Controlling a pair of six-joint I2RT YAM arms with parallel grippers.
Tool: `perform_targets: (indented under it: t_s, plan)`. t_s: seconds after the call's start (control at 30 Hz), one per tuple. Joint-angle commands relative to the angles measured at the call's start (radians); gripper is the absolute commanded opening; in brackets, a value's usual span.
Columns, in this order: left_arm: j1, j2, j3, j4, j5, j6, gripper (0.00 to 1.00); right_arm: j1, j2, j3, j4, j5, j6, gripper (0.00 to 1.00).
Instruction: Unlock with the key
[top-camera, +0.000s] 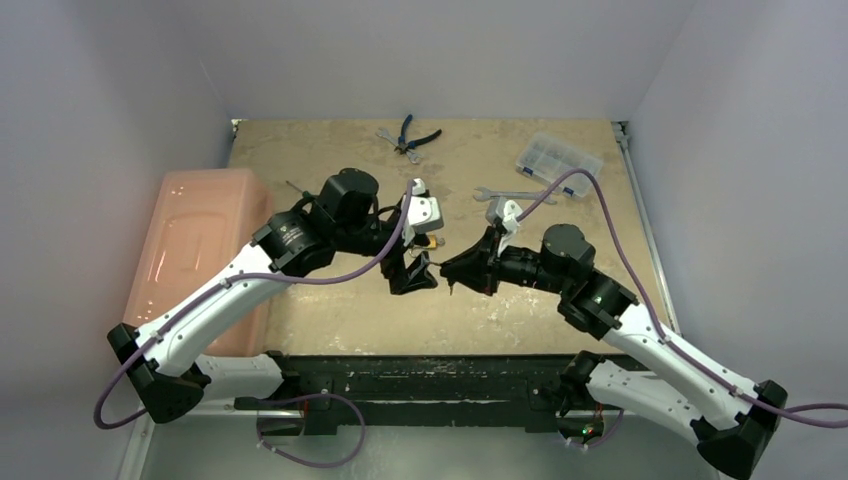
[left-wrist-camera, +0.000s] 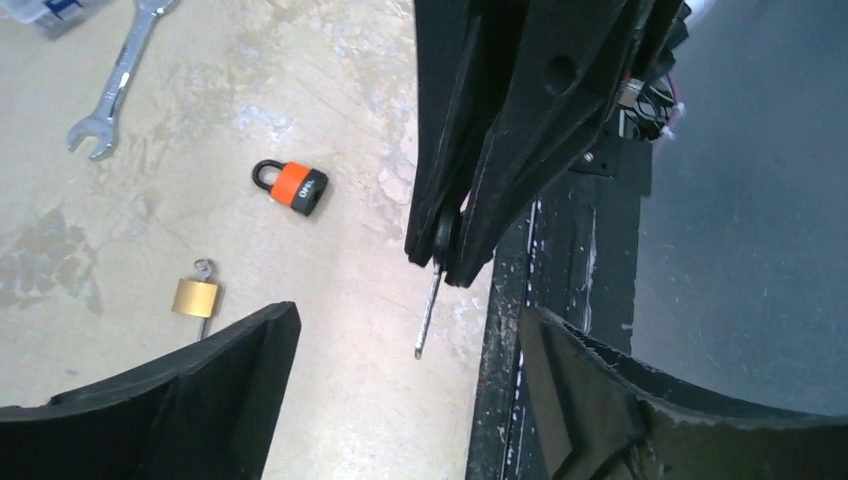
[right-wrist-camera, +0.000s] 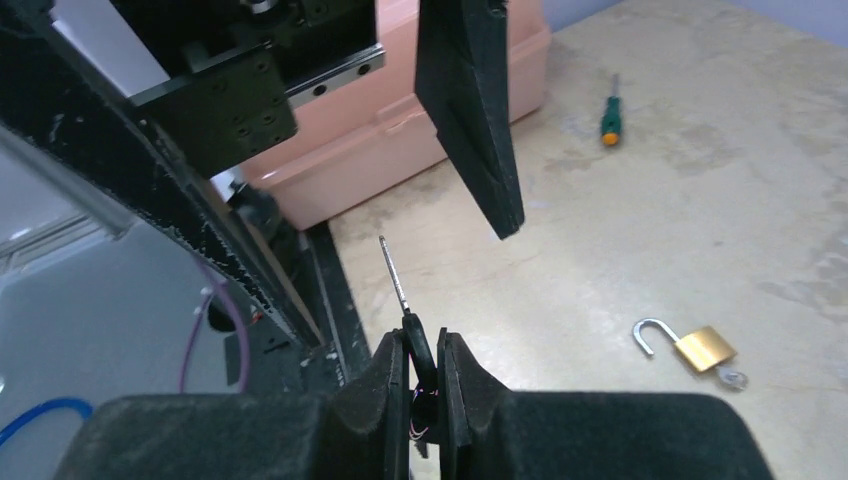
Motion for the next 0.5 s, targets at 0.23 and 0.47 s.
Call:
perform_targets:
  t_s: [0.23, 0.47]
  plan:
    - [0.027, -0.073, -0.092, 0.235, -0.168, -0.206, 0.96, 0.004, -0.056, -0.021, -0.098, 0.655, 0.236, 0.0]
    - [0.027, 0.024, -0.218, 0.408, -0.378, -0.469, 0.99, 0.002, -0.084, -0.027, -0.25, 0.983, 0.419, 0.0]
